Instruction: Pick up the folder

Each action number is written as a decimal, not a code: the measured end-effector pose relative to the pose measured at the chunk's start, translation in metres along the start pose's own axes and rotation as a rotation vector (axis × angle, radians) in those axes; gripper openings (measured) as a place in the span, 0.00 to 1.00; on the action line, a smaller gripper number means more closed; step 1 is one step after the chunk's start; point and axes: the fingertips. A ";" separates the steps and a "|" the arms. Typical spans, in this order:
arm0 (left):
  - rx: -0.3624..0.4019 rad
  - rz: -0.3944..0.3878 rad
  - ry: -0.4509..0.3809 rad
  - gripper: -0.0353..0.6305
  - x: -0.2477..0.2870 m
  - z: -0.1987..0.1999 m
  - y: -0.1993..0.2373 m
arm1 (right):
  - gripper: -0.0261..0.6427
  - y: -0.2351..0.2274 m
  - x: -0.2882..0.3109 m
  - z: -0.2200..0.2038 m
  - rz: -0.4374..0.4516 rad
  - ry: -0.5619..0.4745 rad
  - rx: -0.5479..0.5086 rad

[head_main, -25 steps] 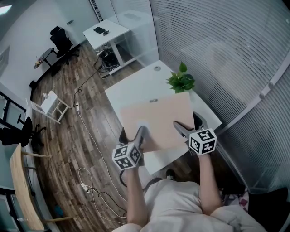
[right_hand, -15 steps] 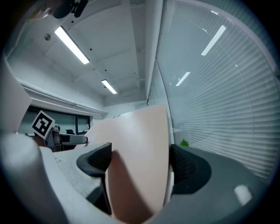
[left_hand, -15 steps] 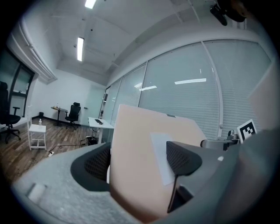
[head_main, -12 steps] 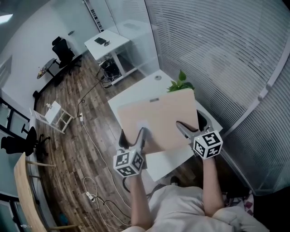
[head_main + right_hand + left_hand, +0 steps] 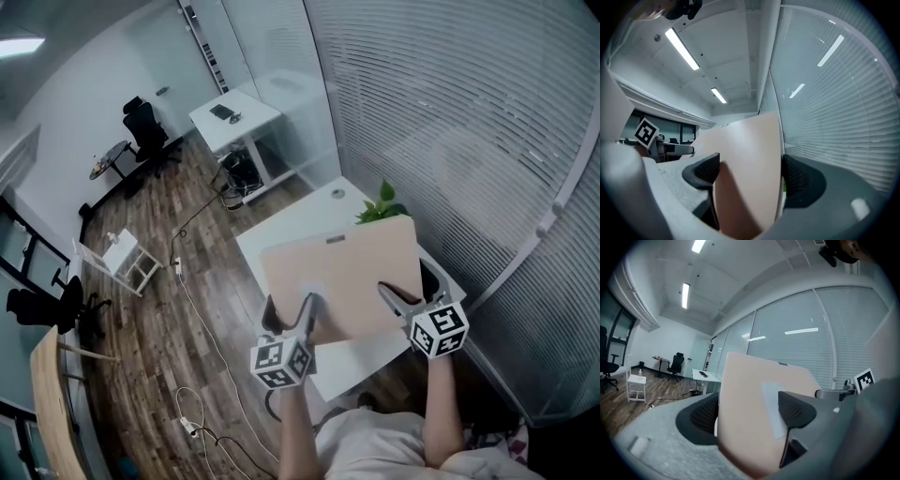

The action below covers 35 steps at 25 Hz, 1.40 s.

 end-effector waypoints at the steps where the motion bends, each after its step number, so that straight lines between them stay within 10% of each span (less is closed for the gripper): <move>1: 0.000 -0.003 -0.001 0.66 0.001 0.000 -0.001 | 0.67 -0.001 -0.001 0.000 -0.002 -0.002 0.001; 35: 0.013 0.023 0.017 0.66 0.002 -0.002 0.007 | 0.67 0.001 0.010 -0.008 0.013 0.018 0.013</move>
Point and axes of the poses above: the fingertips, and each gripper's own axes: x forward along the fingers, y to its left, z out of its top, and after that the axes turned 1 degree about -z, right-handed
